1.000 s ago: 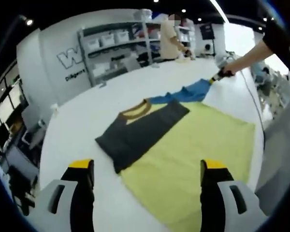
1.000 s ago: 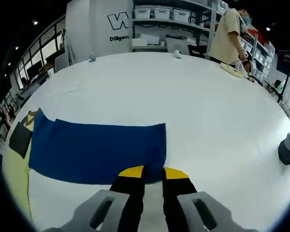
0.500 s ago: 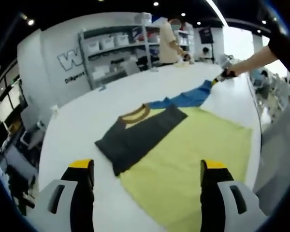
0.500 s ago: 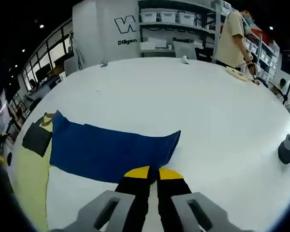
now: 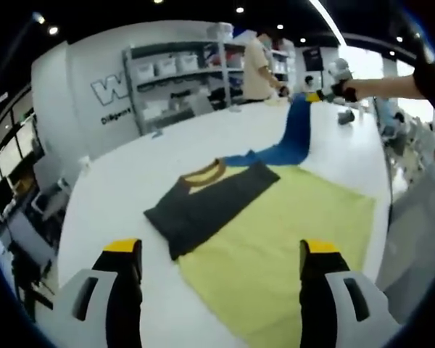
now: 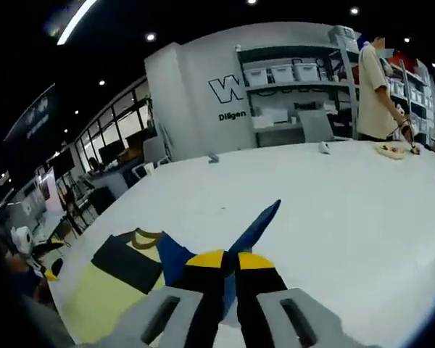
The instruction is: Fold the garment on the visible template until the final outline fits inside the template.
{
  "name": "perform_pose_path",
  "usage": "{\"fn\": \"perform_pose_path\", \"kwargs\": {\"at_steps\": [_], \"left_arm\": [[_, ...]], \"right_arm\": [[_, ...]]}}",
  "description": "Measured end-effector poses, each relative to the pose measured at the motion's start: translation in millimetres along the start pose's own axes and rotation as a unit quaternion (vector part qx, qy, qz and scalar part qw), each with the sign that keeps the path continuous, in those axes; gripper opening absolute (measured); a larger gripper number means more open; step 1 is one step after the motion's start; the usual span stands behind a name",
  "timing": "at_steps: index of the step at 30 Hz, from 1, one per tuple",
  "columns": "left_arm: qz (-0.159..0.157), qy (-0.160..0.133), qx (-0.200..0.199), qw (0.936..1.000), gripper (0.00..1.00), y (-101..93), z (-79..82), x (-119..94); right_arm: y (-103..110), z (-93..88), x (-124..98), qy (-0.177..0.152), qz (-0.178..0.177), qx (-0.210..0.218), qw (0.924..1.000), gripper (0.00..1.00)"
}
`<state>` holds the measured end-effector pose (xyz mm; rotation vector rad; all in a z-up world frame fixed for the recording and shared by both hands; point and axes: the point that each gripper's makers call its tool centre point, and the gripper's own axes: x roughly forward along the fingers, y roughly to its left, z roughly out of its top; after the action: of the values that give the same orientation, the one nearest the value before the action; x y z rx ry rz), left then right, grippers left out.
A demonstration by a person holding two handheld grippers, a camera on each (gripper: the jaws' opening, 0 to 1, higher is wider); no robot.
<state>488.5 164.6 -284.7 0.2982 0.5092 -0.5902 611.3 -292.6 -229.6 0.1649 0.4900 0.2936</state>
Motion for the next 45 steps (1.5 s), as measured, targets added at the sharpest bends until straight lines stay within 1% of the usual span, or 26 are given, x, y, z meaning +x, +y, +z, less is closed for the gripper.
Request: {"fn": "perform_pose_path", "kwargs": {"at_steps": [1,4,5,7,8,9,10,13,14,15,16,17,18,21,26,27,30,32,33,34,36,39,40,42,44,45], "left_arm": [[0.002,0.001,0.0,1.0,0.85,0.1,-1.1,-1.9],[0.004,0.002,-0.002,1.0,0.85,-0.4,-3.6,-5.0],[0.004,0.002,-0.002,1.0,0.84,-0.4,-3.9,-5.2],[0.006,0.003,-0.005,1.0,0.84,2.0,-6.8,-6.4],[0.005,0.003,-0.006,1.0,0.84,3.1,-7.8,-6.8],[0.005,0.003,-0.009,0.9999,0.84,2.5,-8.2,-7.1],[0.004,0.003,-0.011,0.9999,0.83,1.7,-8.6,-7.3],[0.005,0.001,-0.014,0.9999,0.83,-0.1,-8.2,-7.6],[0.005,0.001,-0.015,0.9999,0.83,-0.4,-8.5,-7.6],[0.004,0.001,-0.016,0.9999,0.83,-1.8,-8.5,-8.0],[0.002,0.001,-0.017,0.9998,0.83,-4.5,-8.6,-8.1],[0.002,0.001,-0.017,0.9998,0.83,-5.5,-8.5,-8.1],[0.001,0.002,-0.017,0.9999,0.82,-6.7,-8.5,-8.0],[-0.002,0.002,-0.012,0.9999,0.81,-9.8,-8.2,-8.3],[-0.002,-0.001,-0.014,0.9999,0.81,-10.8,-5.8,-8.6],[-0.001,-0.002,-0.015,0.9999,0.81,-10.1,-5.7,-9.0],[0.001,-0.004,-0.017,0.9998,0.81,-8.3,-5.1,-10.7],[0.003,-0.006,-0.019,0.9998,0.81,-7.7,-4.3,-11.9],[0.005,-0.006,-0.02,0.9998,0.81,-5.9,-6.0,-12.1],[0.006,-0.006,-0.021,0.9997,0.81,-5.5,-6.9,-13.1],[0.008,-0.005,-0.024,0.9997,0.81,-6.8,-7.8,-15.0],[0.008,-0.008,-0.03,0.9995,0.81,-10.4,-7.9,-17.7],[0.008,-0.008,-0.031,0.9995,0.81,-11.4,-8.9,-18.3],[0.009,-0.006,-0.032,0.9994,0.81,-12.8,-10.1,-20.0],[0.011,-0.004,-0.034,0.9993,0.81,-12.2,-11.4,-21.7],[0.012,-0.004,-0.036,0.9993,0.81,-11.5,-11.9,-22.4]], "right_arm": [[4.5,29.9,-6.8,-0.04,0.006,0.009,0.9991,0.0],[-6.6,40.6,-16.6,-0.055,-0.008,0.009,0.9984,0.0],[-8.8,41.3,-17.8,-0.057,-0.01,0.008,0.9983,0.0],[-11.9,37.6,-25.5,-0.059,-0.02,0.009,0.998,0.0],[-10.0,33.7,-28.2,-0.056,-0.023,0.007,0.9981,0.0],[-12.8,25.5,-31.4,-0.048,-0.032,0.006,0.9983,0.0],[-24.2,19.3,-29.8,-0.038,-0.041,0.011,0.9984,0.0],[-28.7,6.8,-40.0,-0.025,-0.054,0.012,0.9982,0.0],[-34.9,4.4,-42.1,-0.024,-0.056,0.014,0.9981,0.0],[-37.2,3.0,-44.5,-0.024,-0.058,0.014,0.9979,0.0],[-36.6,1.3,-51.9,-0.025,-0.064,0.018,0.9975,0.0],[-36.8,1.5,-53.2,-0.025,-0.065,0.018,0.9974,0.0],[-40.4,3.2,-56.4,-0.027,-0.066,0.018,0.9973,0.0],[-36.9,10.7,-63.0,-0.037,-0.064,0.013,0.9972,0.0],[-13.9,27.2,-60.7,-0.053,-0.042,-0.006,0.9977,0.0],[-2.2,35.3,-57.1,-0.058,-0.028,-0.022,0.9977,0.0],[20.0,49.7,-49.8,-0.068,-0.003,-0.046,0.9966,0.0],[26.8,55.1,-45.2,-0.068,0.007,-0.057,0.996,0.0],[35.4,59.9,-42.4,-0.07,0.015,-0.063,0.9954,0.0],[52.0,65.1,-41.8,-0.075,0.028,-0.073,0.9941,0.0],[62.3,71.2,-38.0,-0.079,0.037,-0.082,0.9928,0.0],[93.1,80.2,-33.2,-0.09,0.064,-0.09,0.9898,0.0],[105.8,83.3,-30.8,-0.092,0.078,-0.092,0.9884,0.0],[118.9,86.9,-25.2,-0.093,0.095,-0.103,0.9858,0.0],[137.7,92.7,-21.2,-0.1,0.111,-0.11,0.9826,0.0],[152.4,97.4,-17.7,-0.106,0.126,-0.114,0.9798,0.0]]}}
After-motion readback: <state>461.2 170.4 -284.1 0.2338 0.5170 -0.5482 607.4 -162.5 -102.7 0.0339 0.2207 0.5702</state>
